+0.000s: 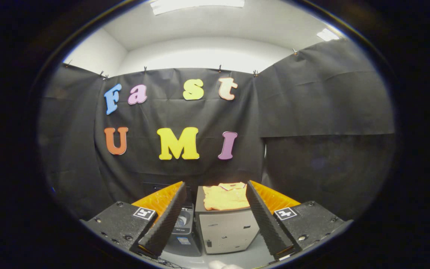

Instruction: Put the clothes into the washing machine and then close the washing machine lid.

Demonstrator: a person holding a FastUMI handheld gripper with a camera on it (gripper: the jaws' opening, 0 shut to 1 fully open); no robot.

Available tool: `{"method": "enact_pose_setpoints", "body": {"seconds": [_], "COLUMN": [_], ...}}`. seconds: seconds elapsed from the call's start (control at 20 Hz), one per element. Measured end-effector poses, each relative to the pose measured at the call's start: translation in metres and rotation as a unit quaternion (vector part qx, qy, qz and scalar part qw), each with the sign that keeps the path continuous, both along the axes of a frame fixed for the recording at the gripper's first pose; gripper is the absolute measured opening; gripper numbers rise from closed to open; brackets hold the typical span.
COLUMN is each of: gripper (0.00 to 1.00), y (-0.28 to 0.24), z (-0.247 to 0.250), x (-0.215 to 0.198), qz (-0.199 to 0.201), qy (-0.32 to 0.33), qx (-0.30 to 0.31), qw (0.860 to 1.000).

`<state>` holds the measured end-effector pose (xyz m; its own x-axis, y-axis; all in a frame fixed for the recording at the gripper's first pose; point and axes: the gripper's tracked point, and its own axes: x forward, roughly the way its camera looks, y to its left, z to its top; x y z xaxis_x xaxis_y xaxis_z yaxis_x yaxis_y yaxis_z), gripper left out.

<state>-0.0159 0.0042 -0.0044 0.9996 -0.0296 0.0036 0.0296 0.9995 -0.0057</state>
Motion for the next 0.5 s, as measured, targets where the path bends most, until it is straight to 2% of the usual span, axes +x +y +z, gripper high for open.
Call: {"method": "enact_pose_setpoints", "body": {"seconds": [0.5], "gripper": [1.00], "y": [-0.018], "z": [0.000], "x": [0.025], "qz": [-0.029], "qy": [-0.003], "qx": [-0.004], "qw": [1.000]}}
